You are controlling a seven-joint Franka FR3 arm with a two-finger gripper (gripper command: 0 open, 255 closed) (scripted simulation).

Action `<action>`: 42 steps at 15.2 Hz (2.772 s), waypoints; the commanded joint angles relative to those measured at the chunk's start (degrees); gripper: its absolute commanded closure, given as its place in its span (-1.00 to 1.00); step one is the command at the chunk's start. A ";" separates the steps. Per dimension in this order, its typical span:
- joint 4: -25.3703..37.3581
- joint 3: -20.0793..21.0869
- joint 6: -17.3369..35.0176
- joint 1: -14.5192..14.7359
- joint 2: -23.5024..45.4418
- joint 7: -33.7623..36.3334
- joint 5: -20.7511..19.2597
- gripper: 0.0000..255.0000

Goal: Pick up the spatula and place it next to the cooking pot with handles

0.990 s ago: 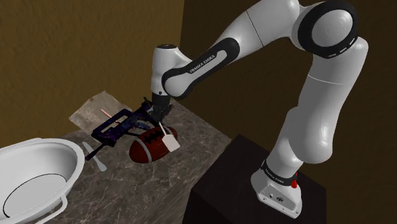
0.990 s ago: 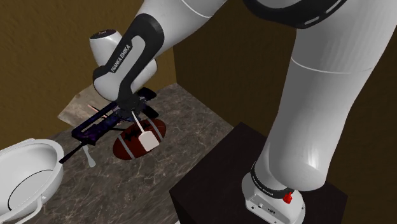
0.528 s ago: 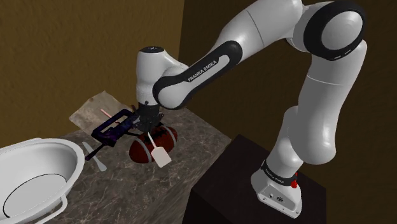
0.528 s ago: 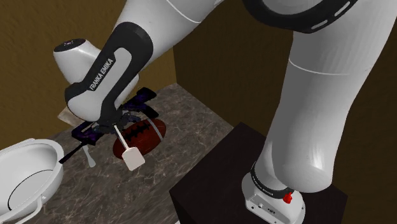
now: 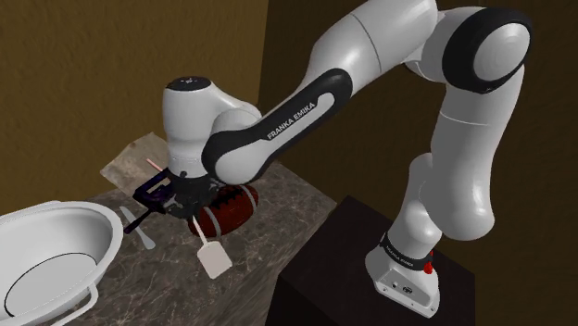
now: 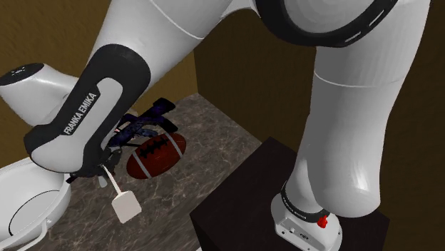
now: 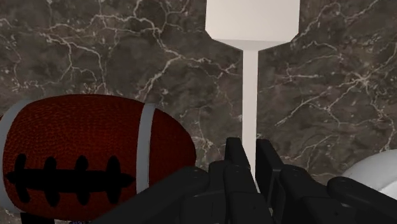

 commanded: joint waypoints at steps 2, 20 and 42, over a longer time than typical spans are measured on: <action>3.61 1.09 -1.44 2.90 2.52 4.54 -1.10 1.00; 7.35 0.65 4.70 7.52 13.07 11.73 -5.19 1.00; 9.93 -2.85 15.75 10.04 26.76 15.05 -9.24 1.00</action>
